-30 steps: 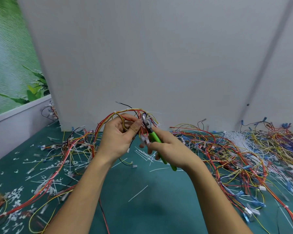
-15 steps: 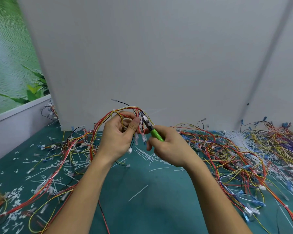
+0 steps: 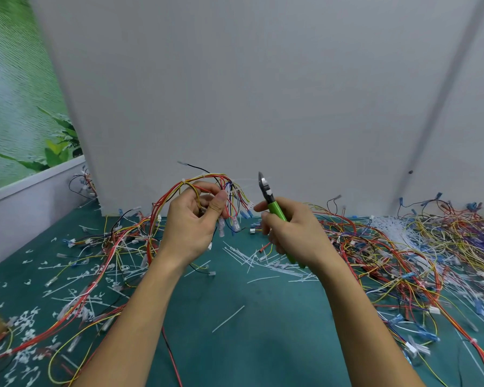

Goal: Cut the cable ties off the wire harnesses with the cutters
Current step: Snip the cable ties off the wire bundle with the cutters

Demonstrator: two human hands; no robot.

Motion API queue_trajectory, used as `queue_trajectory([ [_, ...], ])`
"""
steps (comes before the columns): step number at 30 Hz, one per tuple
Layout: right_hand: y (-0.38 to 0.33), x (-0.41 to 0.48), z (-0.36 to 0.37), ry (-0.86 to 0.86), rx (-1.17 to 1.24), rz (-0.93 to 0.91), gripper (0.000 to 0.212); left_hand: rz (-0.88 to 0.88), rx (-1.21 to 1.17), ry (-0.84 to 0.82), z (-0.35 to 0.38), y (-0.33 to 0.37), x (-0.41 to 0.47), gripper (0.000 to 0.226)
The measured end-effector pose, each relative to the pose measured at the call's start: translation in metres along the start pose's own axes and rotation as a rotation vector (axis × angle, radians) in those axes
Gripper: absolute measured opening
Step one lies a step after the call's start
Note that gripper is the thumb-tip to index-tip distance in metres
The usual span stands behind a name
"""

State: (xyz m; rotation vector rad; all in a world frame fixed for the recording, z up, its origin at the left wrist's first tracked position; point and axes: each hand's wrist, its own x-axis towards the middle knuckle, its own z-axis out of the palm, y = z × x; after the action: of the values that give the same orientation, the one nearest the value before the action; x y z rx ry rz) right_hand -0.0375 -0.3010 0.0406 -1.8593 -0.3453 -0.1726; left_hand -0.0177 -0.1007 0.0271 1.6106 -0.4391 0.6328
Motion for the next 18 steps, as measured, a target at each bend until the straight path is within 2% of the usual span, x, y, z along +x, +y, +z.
queue_trajectory([
  [12, 0.0045, 0.0050, -0.0012, 0.115, 0.120, 0.081, 0.018, -0.005, 0.012, 0.013, 0.0000, 0.0005, -0.0007, 0.009],
  [18, 0.0030, 0.0033, 0.0019, 0.070, 0.149, 0.113, 0.021, -0.012, 0.019, 0.015, 0.0006, 0.0028, -0.0010, 0.010],
])
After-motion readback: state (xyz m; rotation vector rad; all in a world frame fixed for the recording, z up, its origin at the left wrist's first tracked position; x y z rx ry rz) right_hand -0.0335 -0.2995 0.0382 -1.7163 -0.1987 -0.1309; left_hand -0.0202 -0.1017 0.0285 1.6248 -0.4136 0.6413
